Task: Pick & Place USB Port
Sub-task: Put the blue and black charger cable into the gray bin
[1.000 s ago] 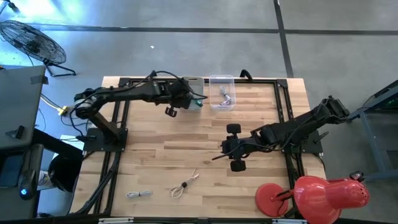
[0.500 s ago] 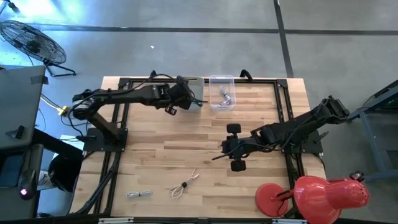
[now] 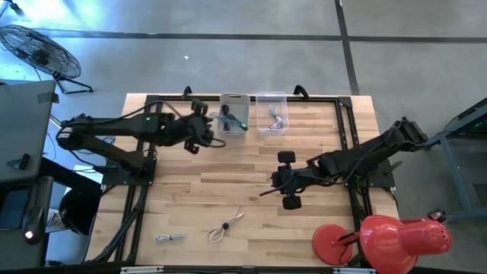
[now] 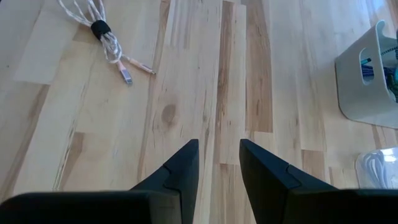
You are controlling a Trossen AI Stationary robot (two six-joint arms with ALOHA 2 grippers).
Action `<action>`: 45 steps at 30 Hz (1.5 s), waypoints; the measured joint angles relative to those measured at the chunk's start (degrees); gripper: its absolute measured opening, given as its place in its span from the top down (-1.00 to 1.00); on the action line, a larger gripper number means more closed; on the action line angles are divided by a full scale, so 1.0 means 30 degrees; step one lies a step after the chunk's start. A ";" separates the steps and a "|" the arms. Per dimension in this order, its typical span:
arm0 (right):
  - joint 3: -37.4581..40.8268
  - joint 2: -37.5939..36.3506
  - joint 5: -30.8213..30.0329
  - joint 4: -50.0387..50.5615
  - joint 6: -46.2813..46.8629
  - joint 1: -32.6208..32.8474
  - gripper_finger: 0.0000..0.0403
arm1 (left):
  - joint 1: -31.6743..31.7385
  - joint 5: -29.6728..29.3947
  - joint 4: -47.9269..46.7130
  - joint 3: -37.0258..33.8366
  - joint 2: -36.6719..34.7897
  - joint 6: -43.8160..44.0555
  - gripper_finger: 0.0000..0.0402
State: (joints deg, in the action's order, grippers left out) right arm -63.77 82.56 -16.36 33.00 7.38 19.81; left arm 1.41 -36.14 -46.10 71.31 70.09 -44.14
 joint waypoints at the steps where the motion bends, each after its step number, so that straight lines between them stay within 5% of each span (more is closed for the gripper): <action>1: 0.0000 0.0000 0.0000 -0.0005 0.0000 0.0000 0.46 | -0.0202 0.0010 -0.0174 0.0000 -0.0233 0.0014 0.52; 10: 0.0000 0.0000 0.0029 -0.0348 0.0171 0.0036 0.46 | 0.0333 -0.0223 -0.2968 0.0004 -0.0108 -0.0622 0.52; 19: 0.0000 0.0000 0.0066 -0.0360 0.0532 0.0036 0.46 | 0.3109 0.0356 -0.3416 -0.2244 0.0853 -0.2915 0.52; 26: 0.0000 0.0000 0.0069 -0.0329 0.0403 0.0036 0.46 | 0.5293 0.5010 0.1917 -0.4871 0.1113 -0.4820 0.52; 45: 0.0000 0.0000 0.0015 -0.0309 -0.0109 0.0022 0.46 | 0.9554 0.9336 0.9179 -0.7979 0.2032 -0.6853 0.52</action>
State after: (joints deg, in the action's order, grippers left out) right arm -63.77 82.56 -16.32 32.08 7.05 19.88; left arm 30.08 -8.13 -18.56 47.37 76.19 -64.70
